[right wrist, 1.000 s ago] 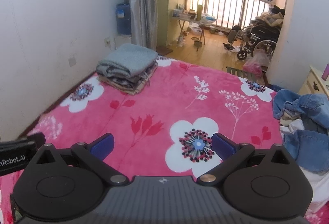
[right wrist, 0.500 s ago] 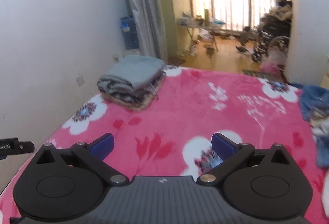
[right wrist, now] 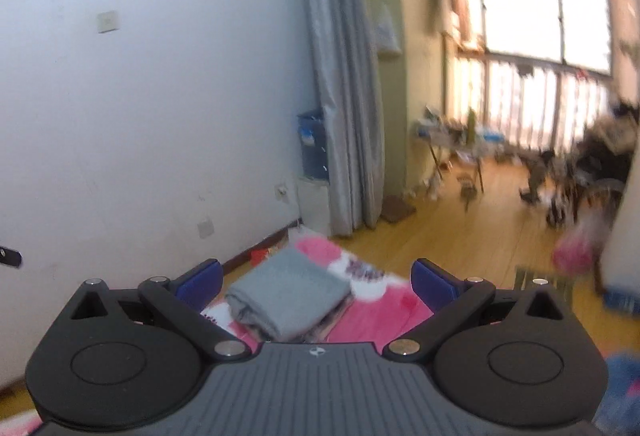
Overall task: Fold clothes
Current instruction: 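Move both grippers to the stack and grasp the grey sweatshirt edge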
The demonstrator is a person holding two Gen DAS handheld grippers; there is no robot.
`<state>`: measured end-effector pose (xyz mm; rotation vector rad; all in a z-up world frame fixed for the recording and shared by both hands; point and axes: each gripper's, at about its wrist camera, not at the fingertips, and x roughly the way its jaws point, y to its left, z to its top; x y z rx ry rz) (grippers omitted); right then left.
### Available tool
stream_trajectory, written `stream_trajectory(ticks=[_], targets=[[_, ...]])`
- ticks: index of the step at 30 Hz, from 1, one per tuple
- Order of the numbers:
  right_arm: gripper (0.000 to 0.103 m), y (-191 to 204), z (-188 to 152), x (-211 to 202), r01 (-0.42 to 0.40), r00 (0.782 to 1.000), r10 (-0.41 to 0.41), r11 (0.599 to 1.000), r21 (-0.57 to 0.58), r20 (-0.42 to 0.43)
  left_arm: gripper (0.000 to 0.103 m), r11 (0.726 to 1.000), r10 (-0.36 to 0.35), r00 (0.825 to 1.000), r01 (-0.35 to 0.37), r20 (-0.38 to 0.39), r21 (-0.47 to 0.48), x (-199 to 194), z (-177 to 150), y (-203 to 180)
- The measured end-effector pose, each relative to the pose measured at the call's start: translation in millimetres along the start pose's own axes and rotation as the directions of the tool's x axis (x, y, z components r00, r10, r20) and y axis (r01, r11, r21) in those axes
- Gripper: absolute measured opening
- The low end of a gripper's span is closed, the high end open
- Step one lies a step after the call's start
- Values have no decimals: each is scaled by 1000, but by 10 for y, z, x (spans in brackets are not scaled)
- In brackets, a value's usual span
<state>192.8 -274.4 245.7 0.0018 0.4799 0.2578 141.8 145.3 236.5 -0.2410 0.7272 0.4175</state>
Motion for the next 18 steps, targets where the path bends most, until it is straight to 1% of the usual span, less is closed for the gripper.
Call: stream_trajectory(ticks=[1, 3, 5, 7, 8, 9, 11, 12, 13, 14, 16, 17, 18], targets=[[103, 5, 181, 45, -11, 1000, 11, 1000, -29, 0, 103, 1000, 10, 1000, -10, 23, 11, -6, 60, 66], [96, 52, 599, 242, -54, 999, 54, 992, -111, -4, 103, 997, 43, 997, -47, 68, 56, 64, 223, 189], [95, 213, 944, 574, -128, 992, 123, 965, -230, -37, 103, 991, 83, 992, -92, 99, 95, 204, 438, 224], [94, 394, 1098, 980, -221, 975, 208, 929, -297, -77, 103, 986, 61, 987, -83, 151, 145, 410, 529, 188], [94, 468, 1086, 1202, -267, 964, 251, 914, -306, -93, 103, 982, 48, 986, -76, 161, 171, 560, 513, 144], [94, 518, 932, 1446, -303, 953, 285, 908, -290, -104, 103, 981, 37, 986, -67, 162, 180, 785, 417, 75], [94, 600, 492, 1954, -363, 931, 342, 900, -241, -125, 103, 983, 12, 989, -40, 150, 181, 1275, 166, -86], [91, 634, 231, 2185, -369, 929, 348, 899, -236, -125, 103, 983, -10, 992, -14, 128, 183, 1539, 9, -197], [82, 662, -58, 2399, -358, 933, 339, 901, -244, -119, 102, 981, -37, 995, 18, 97, 193, 1845, -168, -335], [76, 690, -348, 2614, -347, 938, 329, 903, -252, -112, 101, 977, -67, 996, 52, 65, 208, 2150, -327, -475], [75, 746, -927, 3042, -325, 946, 310, 907, -268, -98, 99, 964, -126, 992, 122, 1, 234, 2748, -620, -751], [75, 774, -1216, 3256, -314, 950, 300, 908, -276, -92, 93, 956, -155, 987, 158, -32, 246, 3048, -767, -889], [75, 796, -1442, 3430, -297, 955, 285, 906, -303, -82, 90, 949, -166, 984, 175, -56, 262, 3310, -894, -1012]])
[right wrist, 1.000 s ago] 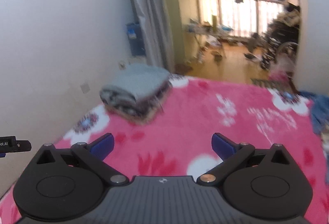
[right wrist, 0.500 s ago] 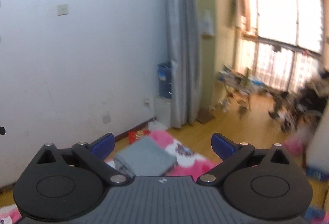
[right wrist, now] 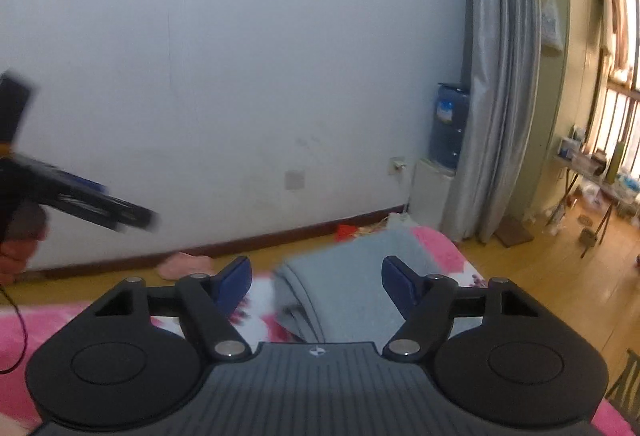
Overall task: Fold clothes
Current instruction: 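Move both grippers to the stack and grasp the grey sweatshirt edge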
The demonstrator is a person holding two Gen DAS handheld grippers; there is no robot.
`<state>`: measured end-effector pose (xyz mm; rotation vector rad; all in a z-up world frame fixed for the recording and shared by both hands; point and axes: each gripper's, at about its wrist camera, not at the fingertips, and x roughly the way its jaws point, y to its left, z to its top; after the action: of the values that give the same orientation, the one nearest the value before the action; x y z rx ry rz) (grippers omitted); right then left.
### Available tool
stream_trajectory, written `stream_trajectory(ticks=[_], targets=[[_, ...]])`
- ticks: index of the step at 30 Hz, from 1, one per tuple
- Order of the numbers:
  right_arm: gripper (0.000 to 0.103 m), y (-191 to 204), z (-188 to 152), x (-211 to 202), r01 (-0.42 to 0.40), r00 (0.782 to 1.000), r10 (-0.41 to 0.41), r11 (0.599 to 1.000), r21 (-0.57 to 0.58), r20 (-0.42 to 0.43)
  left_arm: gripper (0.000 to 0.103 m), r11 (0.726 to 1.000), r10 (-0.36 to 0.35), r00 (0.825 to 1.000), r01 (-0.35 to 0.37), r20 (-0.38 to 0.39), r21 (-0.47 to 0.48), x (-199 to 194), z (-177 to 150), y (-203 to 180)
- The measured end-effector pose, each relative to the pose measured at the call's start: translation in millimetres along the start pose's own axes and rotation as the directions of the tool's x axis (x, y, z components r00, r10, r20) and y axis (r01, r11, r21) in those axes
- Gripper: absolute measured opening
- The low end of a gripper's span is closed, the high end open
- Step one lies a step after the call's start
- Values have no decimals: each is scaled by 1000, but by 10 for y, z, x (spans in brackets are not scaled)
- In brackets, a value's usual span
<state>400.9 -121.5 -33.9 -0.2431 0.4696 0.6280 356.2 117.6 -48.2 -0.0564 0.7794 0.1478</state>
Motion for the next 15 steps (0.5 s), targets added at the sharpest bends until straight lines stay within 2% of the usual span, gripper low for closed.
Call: stream_trajectory(ticks=[2, 3, 5, 6, 9, 11, 13, 14, 15], targets=[[74, 66, -286, 329, 36, 999, -34, 997, -65, 18, 78, 999, -12, 1000, 13, -24, 46, 468, -168, -143], [72, 102, -388, 497, 47, 999, -45, 994, -95, 23, 76, 998, -12, 1000, 13, -23, 58, 630, -215, -179], [62, 180, -536, 836, 73, 997, -69, 985, -153, 30, 69, 995, -33, 999, 34, -9, 91, 859, -288, -220], [62, 213, -568, 993, 88, 996, -84, 980, -177, 33, 67, 992, -51, 999, 51, 4, 116, 932, -327, -217], [51, 286, -635, 1412, 133, 991, -132, 961, -242, 21, 62, 970, -120, 990, 100, 78, 222, 993, -343, -288], [39, 317, -634, 1624, 144, 988, -154, 953, -267, -16, 61, 961, -171, 978, 139, 120, 239, 937, -357, -302], [36, 337, -614, 1717, 128, 988, -146, 956, -266, -50, 58, 949, -209, 966, 163, 152, 270, 894, -399, -342], [30, 364, -597, 1721, 118, 988, -140, 954, -277, -63, 56, 946, -219, 963, 169, 160, 275, 884, -414, -337], [30, 398, -580, 1700, 115, 988, -140, 949, -292, -67, 56, 946, -225, 960, 175, 165, 273, 880, -425, -318]])
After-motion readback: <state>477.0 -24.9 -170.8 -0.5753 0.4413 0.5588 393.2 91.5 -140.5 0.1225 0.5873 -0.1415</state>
